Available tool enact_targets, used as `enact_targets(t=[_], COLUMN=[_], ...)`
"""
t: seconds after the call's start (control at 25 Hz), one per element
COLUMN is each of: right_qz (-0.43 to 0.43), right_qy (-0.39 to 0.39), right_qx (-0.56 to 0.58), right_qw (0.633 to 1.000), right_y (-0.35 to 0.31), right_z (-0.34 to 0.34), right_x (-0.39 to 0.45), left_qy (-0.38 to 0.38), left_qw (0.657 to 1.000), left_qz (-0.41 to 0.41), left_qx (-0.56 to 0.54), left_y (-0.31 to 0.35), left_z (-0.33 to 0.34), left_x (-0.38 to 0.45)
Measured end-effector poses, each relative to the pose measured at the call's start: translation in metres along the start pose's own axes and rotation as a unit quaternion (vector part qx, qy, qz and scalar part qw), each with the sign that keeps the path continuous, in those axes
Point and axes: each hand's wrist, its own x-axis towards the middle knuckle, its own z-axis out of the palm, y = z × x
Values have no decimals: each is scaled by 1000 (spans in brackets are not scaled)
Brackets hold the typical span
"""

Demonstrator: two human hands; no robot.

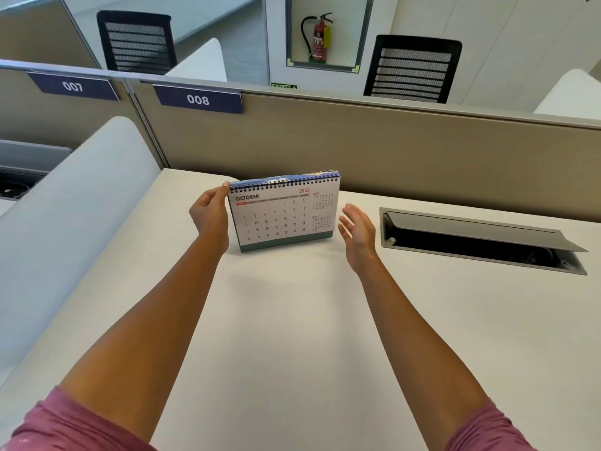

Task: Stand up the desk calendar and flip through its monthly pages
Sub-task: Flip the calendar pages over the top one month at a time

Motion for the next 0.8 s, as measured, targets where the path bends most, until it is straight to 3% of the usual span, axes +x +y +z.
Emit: enact_targets(t=[0.12, 0.24, 0.36, 0.64, 0.8], right_qz=[2, 17, -28, -112, -86], right_qy=[41, 4, -18, 67, 39], right_qx=[-137, -239, -299, -278, -214], right_qw=[990, 971, 954, 952, 972], right_y=[20, 31, 37, 43, 35], right_z=[-2, -4, -5, -8, -8], right_x=[2, 1, -3, -13, -16], left_qy=[10, 14, 10, 15, 22], left_qw=[1000, 1000, 1000, 999, 999], left_qz=[-10, -12, -6, 22, 27], left_qx=[0, 1, 7, 19, 13], left_y=[0, 1, -1, -5, -4], left_z=[2, 2, 0, -2, -1], left_x=[-2, -2, -1, -1, -2])
